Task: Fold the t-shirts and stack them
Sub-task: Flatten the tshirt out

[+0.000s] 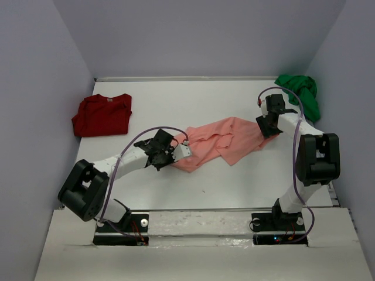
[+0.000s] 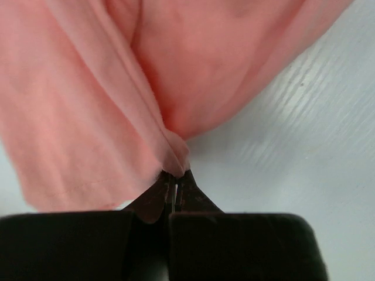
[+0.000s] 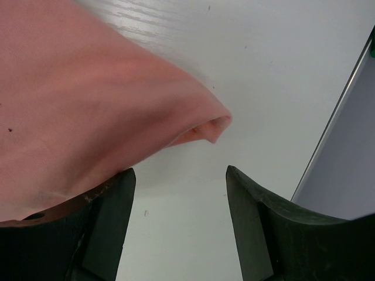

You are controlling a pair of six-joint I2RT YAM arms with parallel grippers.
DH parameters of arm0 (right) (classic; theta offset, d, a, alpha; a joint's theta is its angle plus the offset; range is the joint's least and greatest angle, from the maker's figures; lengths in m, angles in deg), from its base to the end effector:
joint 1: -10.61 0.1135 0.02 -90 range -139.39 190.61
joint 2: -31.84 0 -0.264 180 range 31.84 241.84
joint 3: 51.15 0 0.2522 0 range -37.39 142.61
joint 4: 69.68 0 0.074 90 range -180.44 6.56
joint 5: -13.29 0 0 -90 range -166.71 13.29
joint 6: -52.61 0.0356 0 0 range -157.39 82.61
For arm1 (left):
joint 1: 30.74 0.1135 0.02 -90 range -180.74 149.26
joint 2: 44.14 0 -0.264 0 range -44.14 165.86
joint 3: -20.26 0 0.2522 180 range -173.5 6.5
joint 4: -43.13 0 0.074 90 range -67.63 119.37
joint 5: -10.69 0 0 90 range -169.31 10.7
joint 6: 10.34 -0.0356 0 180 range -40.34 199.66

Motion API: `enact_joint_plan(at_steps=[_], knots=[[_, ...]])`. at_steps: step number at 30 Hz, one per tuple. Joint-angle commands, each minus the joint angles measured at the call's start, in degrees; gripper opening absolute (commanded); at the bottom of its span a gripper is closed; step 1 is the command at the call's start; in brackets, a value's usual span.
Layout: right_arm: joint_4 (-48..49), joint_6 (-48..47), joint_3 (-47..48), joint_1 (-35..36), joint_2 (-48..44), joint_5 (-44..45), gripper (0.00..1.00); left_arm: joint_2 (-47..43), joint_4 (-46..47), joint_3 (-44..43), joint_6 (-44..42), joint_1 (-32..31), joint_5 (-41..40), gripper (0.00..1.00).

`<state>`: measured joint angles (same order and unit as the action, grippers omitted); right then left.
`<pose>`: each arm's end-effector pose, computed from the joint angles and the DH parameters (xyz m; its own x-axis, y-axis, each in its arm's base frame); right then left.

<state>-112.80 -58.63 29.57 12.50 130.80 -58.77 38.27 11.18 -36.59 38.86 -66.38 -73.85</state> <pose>0.3525 0.0007 0.2007 -0.8597 -0.3732 -0.3488 -0.2095 0.8803 -0.4256 0.2186 -0.1609 0.1741 -0.1128 0.8812 -0.4591 0.9185 0.2687 0.2902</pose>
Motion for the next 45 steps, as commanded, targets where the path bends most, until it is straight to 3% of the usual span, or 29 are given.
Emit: enact_joint_plan(at_steps=[1, 2, 5, 9, 15, 23, 27, 28, 32, 36, 45], knots=[[1.07, -0.12, -0.07, -0.31, -1.57, -1.41, 0.68, -8.56, 0.78, -0.86, -2.34, -0.31, -9.73, 0.0], [0.63, -0.12, 0.01, -0.31, -1.84, -2.37, 0.68, -9.8, 2.01, -0.42, -3.32, -0.31, -16.2, 0.0], [-1.21, -0.12, 1.07, -0.31, -2.98, -4.04, 0.68, -15.15, 5.61, 0.81, -6.91, 1.96, -21.61, 0.0], [-3.33, -0.12, 3.35, -0.31, -3.42, -7.38, 0.68, -18.69, 5.28, -1.37, -5.96, 5.57, -19.17, 0.0], [-5.7, 0.14, 5.64, -0.31, -2.28, -10.28, 0.68, -19.57, 4.66, -0.6, -4.65, 6.19, -19.43, 0.0], [-3.68, 0.05, 8.27, -0.31, -1.32, -6.33, 0.67, -20.8, 5.36, 0.99, -3.76, 6.2, -20.48, 0.0], [-7.1, 2.24, 12.22, -0.31, 0.97, -10.87, 0.5, -20.8, 5.36, 1.87, -3.5, 6.19, -20.75, 0.0], [-8.15, 2.51, 12.75, -0.31, 1.41, -12.29, 0.41, -20.89, 5.62, 2.04, -3.33, 6.28, -20.75, 0.0], [-12.56, 2.17, 13.81, -0.31, 3.35, -22.04, 0.29, -20.98, 5.98, 3.01, -3.15, 6.28, -20.48, 0.0], [-16.86, -0.21, 12.67, -0.31, 2.82, -30.58, 0.32, -21.15, 6.33, 3.89, -2.88, 6.28, -20.48, 0.0], [-18.89, -4.07, 8.37, -0.31, 1.94, -32.0, 0.38, -19.84, 7.03, 3.89, -2.1, 6.37, -19.52, 0.0]])
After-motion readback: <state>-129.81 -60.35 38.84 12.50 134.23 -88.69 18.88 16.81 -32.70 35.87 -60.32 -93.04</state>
